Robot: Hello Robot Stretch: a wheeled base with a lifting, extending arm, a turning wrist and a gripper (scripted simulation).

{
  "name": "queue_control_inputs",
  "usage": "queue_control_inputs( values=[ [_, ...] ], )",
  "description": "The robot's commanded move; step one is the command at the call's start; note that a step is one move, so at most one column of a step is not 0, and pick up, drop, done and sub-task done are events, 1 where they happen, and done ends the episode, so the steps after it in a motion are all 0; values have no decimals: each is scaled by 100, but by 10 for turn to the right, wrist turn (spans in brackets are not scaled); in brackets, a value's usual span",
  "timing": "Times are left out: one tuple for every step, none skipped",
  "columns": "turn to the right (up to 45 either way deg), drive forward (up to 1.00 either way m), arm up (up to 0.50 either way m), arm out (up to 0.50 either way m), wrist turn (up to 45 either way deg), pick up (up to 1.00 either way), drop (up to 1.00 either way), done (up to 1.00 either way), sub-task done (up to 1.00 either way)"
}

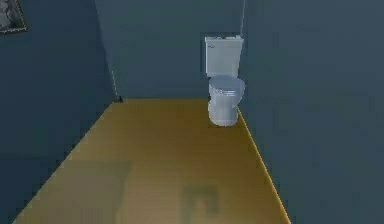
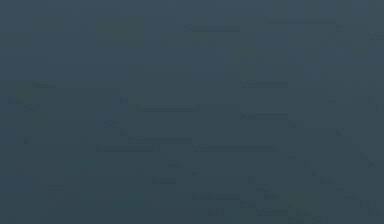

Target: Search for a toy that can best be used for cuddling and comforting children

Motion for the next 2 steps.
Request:
queue_control_inputs(
  values=[
    [-450, 0, 0, 0, 0, 0, 0, 0, 0],
    [-450, 0, 0, 0, 0, 0, 0, 0, 0]
  ],
)
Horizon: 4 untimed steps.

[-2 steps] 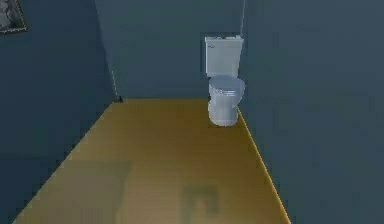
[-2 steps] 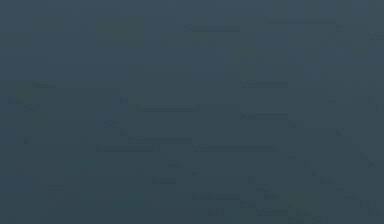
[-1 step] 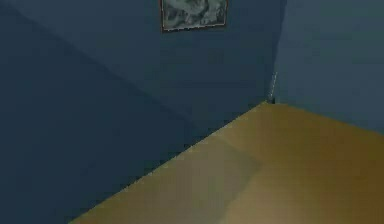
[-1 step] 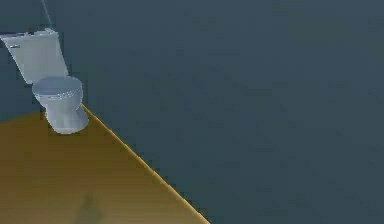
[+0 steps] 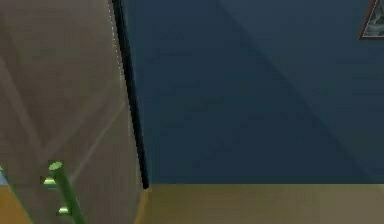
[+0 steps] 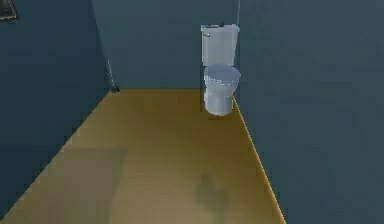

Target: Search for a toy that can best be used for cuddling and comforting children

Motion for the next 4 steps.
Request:
queue_control_inputs(
  values=[
    [-450, 0, 0, 0, 0, 0, 0, 0, 0],
    [-450, 0, 0, 0, 0, 0, 0, 0, 0],
    [0, 30, 0, 0, 0, 0, 0, 0, 0],
    [0, 30, 0, 0, 0, 0, 0, 0, 0]
  ],
)
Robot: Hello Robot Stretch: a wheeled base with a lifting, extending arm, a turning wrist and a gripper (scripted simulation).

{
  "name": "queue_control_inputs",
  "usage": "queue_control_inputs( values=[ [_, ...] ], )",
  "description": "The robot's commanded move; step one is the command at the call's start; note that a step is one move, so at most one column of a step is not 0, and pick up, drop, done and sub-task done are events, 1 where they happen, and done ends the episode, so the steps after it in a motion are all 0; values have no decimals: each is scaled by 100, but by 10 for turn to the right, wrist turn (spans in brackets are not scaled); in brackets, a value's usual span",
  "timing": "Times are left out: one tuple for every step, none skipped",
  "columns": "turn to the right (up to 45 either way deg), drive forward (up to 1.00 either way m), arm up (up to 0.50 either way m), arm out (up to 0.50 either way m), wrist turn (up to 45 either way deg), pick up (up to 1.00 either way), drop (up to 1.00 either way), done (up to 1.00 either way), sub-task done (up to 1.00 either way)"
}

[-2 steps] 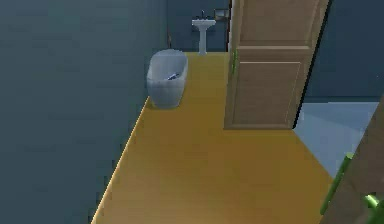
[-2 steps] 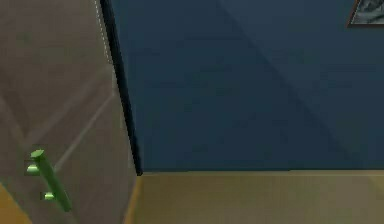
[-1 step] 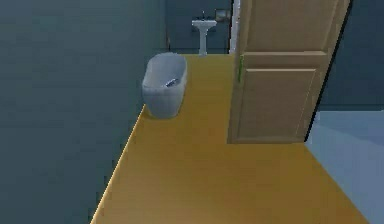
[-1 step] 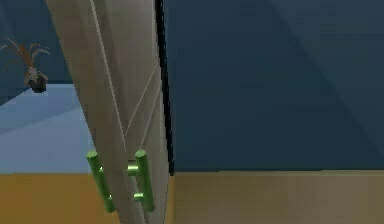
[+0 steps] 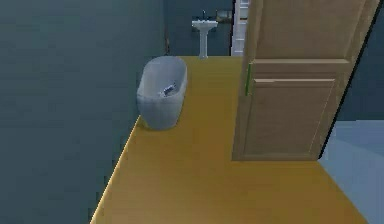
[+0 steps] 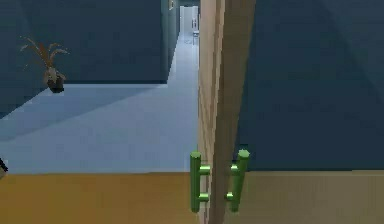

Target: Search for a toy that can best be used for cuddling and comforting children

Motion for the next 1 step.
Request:
queue_control_inputs(
  values=[
    [330, 0, 0, 0, 0, 0, 0, 0, 0]
  ],
)
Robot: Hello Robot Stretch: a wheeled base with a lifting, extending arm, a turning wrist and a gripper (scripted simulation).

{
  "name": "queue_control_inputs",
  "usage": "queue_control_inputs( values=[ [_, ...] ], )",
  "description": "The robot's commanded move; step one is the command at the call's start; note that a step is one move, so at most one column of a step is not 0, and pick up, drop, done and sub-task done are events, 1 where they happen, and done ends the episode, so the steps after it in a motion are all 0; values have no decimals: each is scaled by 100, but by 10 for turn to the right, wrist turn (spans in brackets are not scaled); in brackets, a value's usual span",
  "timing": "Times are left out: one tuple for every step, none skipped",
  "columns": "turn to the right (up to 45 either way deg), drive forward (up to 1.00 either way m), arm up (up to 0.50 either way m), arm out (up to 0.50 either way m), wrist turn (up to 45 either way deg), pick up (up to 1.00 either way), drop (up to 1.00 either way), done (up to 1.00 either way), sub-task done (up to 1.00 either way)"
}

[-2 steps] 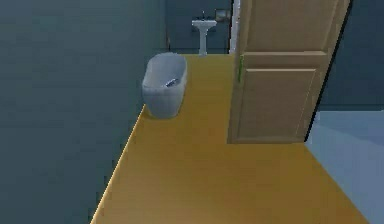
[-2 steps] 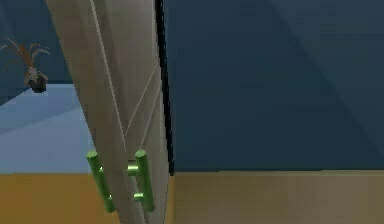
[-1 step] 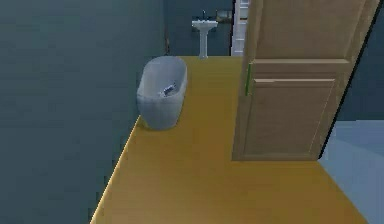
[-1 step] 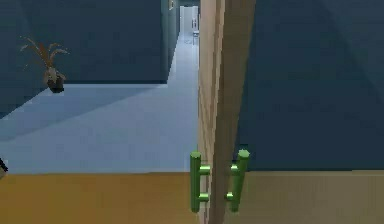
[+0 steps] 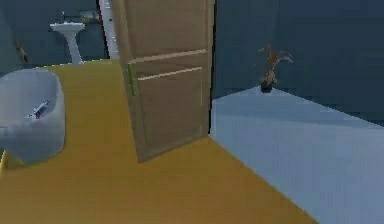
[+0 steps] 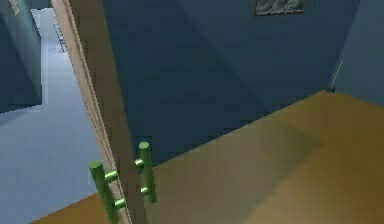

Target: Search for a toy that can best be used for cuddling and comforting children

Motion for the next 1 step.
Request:
queue_control_inputs(
  values=[
    [0, 45, 0, 0, 0, 0, 0, 0, 0]
  ],
)
